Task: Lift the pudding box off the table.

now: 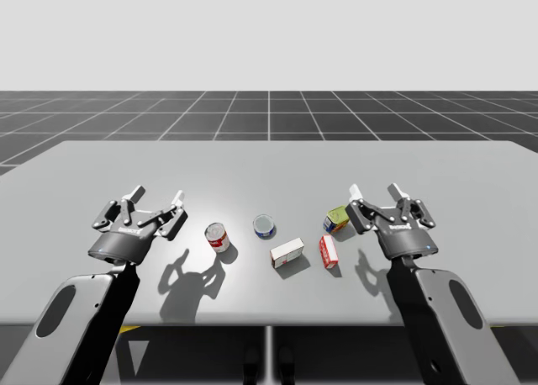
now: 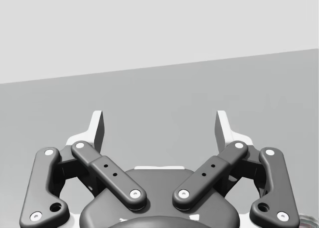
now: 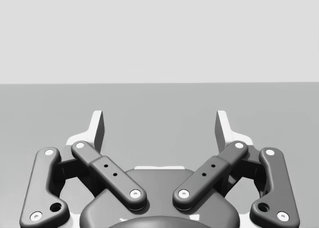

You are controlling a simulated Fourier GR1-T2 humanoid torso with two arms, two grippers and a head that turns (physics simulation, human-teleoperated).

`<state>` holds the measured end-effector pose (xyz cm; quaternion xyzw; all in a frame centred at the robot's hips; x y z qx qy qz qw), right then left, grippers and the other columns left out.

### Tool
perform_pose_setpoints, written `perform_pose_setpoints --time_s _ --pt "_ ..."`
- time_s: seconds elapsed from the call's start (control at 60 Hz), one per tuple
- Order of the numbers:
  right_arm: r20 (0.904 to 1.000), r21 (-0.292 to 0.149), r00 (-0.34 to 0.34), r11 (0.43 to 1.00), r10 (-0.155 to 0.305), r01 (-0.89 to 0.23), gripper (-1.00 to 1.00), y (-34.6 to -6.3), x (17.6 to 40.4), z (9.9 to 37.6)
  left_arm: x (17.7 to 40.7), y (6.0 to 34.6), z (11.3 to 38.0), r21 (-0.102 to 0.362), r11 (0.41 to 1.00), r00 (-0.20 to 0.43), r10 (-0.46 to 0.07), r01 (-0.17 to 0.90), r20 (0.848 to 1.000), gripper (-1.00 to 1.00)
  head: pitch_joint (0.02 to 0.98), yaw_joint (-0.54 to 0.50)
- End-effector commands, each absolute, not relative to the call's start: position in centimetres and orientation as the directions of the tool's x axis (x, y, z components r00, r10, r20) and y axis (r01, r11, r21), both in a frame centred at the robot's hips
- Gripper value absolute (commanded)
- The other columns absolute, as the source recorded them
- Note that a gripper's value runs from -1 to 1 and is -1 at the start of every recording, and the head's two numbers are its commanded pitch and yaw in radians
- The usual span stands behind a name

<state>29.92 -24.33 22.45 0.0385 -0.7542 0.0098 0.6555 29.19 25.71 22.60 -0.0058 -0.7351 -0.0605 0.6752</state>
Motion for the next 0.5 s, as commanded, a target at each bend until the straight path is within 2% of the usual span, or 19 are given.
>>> perform_pose_setpoints --time_s 0.017,0.05,0.083,0.133,0.267,0.5 --pt "0.9861 0.069 -0.147 0.996 -0.077 -0.063 -1.0 -24.13 29.74 22.41 29.19 25.65 22.57 0.086 0.992 -0.086 -0.078 0.09 0.993 -1.0 0.081 0.0" --pt "0.9885 0.049 -0.139 0.995 -0.061 -0.086 -1.0 -24.18 29.74 22.41 29.19 25.64 22.57 0.086 0.992 -0.086 -0.079 0.09 0.993 -1.0 0.083 0.0" --pt "0.9888 0.069 -0.124 0.992 -0.082 -0.108 -1.0 -24.2 29.72 22.53 29.18 25.63 22.58 0.086 0.992 -0.086 -0.078 0.09 0.993 -1.0 0.089 0.0" --pt "0.9912 0.048 -0.116 0.99 -0.064 -0.131 -1.0 -24.26 29.81 22.59 29.18 25.63 22.58 0.086 0.992 -0.086 -0.079 0.088 0.993 -1.0 0.105 0.0" --pt "0.9924 0.034 -0.113 0.993 -0.047 -0.116 -1.0 -24.38 29.89 22.56 29.19 25.55 22.55 0.09 0.993 -0.083 -0.083 0.083 0.993 -1.0 0.174 0.01" --pt "0.9927 0.016 -0.117 0.994 -0.028 -0.104 -1.0 -24.32 29.95 22.54 29.24 25.48 22.51 0.095 0.992 -0.078 -0.089 0.08 0.993 -1.0 0.414 0.01"
